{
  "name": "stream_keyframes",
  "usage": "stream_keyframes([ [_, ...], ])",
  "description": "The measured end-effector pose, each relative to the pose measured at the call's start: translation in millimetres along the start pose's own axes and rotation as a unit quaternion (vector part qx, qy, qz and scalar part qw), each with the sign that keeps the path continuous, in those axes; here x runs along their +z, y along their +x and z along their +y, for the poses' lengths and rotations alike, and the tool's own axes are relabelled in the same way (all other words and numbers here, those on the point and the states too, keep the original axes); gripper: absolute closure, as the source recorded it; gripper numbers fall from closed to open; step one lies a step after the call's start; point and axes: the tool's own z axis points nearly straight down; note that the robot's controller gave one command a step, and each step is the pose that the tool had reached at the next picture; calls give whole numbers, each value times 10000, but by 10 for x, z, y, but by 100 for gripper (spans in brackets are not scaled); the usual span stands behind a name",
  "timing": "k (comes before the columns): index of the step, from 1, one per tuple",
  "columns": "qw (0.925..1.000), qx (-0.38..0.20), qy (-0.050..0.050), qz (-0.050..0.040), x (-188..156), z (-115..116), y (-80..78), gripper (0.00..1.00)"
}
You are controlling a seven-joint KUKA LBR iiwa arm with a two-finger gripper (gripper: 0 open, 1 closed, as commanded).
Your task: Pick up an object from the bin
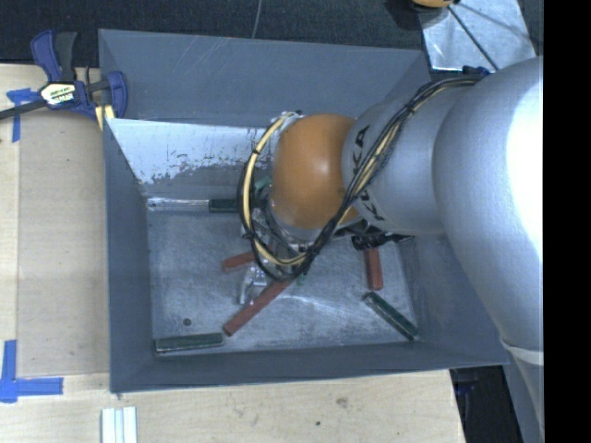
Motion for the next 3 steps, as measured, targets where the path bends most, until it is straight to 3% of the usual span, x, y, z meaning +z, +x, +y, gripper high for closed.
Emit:
stream_keyframes([
  [1,10000,8,3,-1,7,-10,1,100],
  [2,10000,8,2,-1,7,-10,1,100],
  [3,10000,26,12,31,-1287,-62,-136,100],
])
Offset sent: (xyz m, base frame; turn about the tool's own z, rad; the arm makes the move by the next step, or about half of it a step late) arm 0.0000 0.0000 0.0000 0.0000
